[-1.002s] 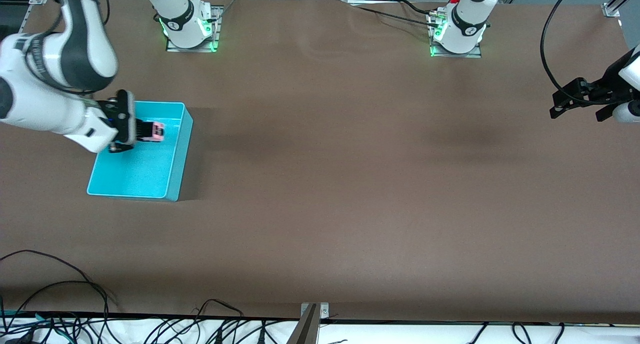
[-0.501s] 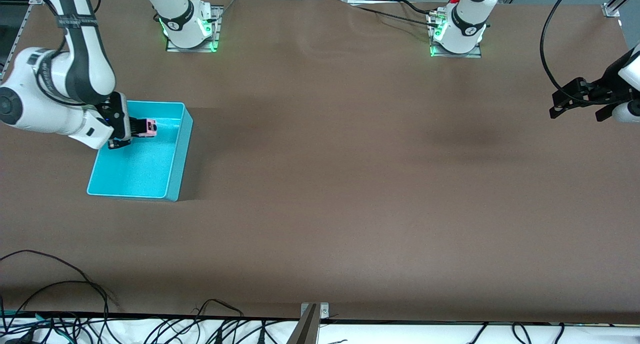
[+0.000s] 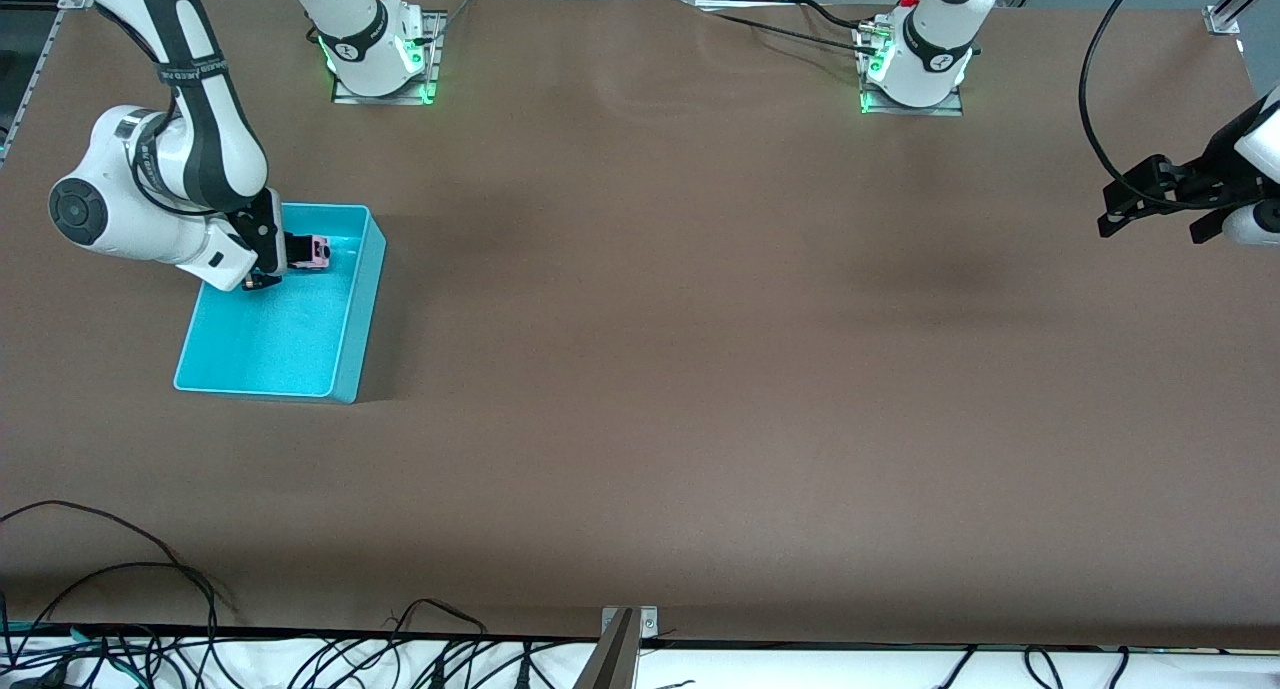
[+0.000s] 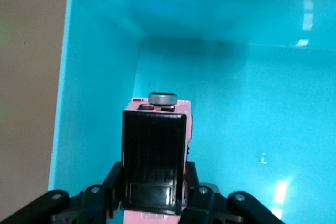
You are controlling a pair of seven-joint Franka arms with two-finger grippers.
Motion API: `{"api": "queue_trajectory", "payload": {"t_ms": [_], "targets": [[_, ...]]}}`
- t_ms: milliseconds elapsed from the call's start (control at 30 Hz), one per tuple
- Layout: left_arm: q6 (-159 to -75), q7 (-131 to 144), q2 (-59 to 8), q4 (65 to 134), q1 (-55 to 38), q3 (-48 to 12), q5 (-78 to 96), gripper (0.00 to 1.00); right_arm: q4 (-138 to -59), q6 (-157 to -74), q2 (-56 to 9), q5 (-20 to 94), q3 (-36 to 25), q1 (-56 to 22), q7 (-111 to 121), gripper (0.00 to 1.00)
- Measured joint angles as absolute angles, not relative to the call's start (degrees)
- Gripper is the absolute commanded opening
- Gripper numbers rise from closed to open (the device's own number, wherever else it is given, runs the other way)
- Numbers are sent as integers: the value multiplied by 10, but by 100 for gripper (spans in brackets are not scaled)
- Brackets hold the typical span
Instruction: Wind and store pink jeep toy
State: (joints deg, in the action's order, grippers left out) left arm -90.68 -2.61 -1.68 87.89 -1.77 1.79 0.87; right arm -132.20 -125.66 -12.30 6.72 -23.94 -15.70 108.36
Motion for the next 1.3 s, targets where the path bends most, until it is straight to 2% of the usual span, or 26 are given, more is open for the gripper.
{"api": "queue_trajectory", "payload": {"t_ms": [33, 100, 167, 334, 367, 835, 1068, 1302], "targets": [[-907, -26, -17, 879, -18, 18, 9, 100, -1324, -1260, -125, 67, -240, -156, 1084, 34], [-907, -26, -17, 879, -18, 18, 9, 100, -1327, -1266, -130, 67, -240, -155, 1084, 42], [-907, -26, -17, 879, -18, 18, 9, 100, -1328, -1269, -134, 70, -240, -155, 1084, 59], [-907, -26, -17, 879, -18, 18, 9, 100, -1328, -1271, -143, 84, -240, -155, 1084, 86], [-907, -26, -17, 879, -18, 18, 9, 100, -1328, -1271, -144, 85, -240, -155, 1084, 100], [-907, -26, -17, 879, -20, 15, 9, 100, -1303, -1255, -139, 95, -238, -156, 1086, 100], [-907, -26, -17, 879, -20, 15, 9, 100, -1191, -1169, -129, 99, -236, -160, 1071, 100], [-907, -26, -17, 879, -20, 15, 9, 100, -1073, -1062, -118, 101, -234, -164, 896, 100]]}}
